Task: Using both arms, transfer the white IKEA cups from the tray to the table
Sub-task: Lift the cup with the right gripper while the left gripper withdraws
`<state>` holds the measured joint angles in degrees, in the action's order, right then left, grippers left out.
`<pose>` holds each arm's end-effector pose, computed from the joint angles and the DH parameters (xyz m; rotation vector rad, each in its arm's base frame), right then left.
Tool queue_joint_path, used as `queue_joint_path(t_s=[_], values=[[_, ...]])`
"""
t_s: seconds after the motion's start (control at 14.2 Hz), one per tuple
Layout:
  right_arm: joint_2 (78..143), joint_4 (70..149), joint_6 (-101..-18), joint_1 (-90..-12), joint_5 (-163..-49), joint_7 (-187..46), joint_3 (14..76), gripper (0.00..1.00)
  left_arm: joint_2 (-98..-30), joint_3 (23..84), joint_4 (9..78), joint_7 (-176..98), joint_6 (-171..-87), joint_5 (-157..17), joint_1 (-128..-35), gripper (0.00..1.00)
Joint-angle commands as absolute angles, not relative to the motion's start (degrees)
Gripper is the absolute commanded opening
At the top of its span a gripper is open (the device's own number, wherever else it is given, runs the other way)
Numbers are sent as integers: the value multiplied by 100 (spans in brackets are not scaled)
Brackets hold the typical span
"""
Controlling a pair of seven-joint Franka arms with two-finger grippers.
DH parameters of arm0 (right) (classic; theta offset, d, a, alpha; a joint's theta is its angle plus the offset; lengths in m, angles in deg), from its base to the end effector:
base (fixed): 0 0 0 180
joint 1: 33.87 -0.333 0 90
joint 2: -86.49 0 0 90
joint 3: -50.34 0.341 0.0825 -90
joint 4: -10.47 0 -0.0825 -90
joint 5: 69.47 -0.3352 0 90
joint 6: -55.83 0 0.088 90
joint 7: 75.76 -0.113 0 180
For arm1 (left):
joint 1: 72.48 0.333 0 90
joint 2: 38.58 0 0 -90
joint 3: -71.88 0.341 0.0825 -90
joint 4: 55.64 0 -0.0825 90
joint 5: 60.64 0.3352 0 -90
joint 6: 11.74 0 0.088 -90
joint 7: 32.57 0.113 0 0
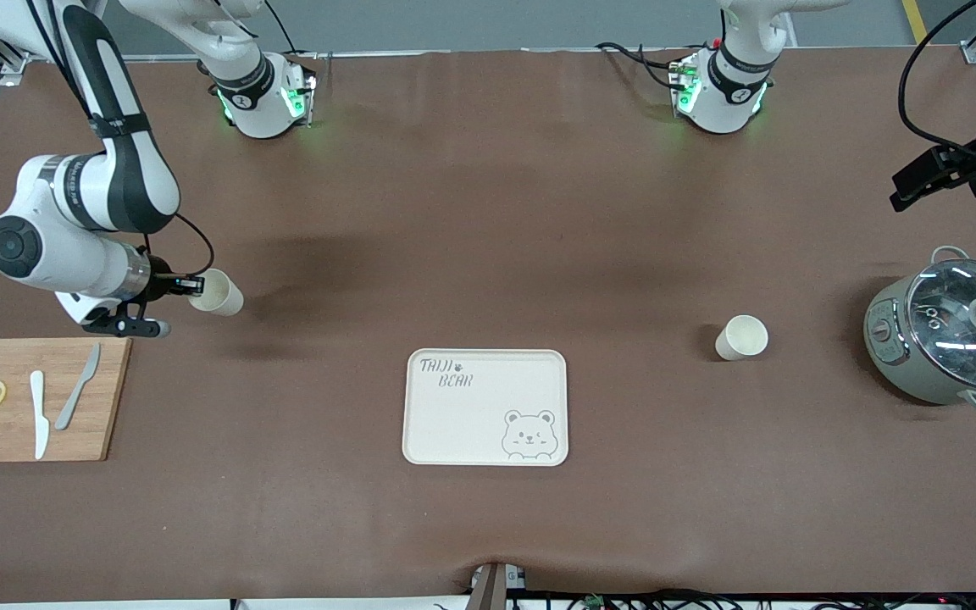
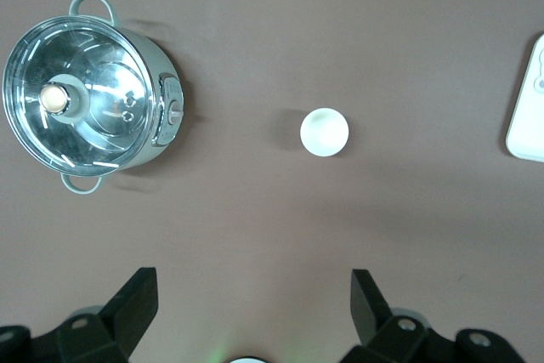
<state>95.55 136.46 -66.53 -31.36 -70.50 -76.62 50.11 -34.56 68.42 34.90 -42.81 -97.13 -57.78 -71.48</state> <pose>0.4909 -0.0226 0.3482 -3.1033 0.1151 0.3449 0.4735 -0.0157 0.6670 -3.0781 -0.2150 0.0212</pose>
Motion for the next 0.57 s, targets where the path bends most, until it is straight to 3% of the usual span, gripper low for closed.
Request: queue_joint_path(t_s=[0.0, 0.49], values=[[9229, 14456, -7342, -2799, -6964, -7182, 5131, 0, -3287, 6933, 3665, -4109, -9691, -5906, -7204, 100], [9273, 14915, -7758, -2272, -6956, -6530, 5122, 0, -3366, 6880, 3629, -4101, -9726, -5897, -7222, 100]])
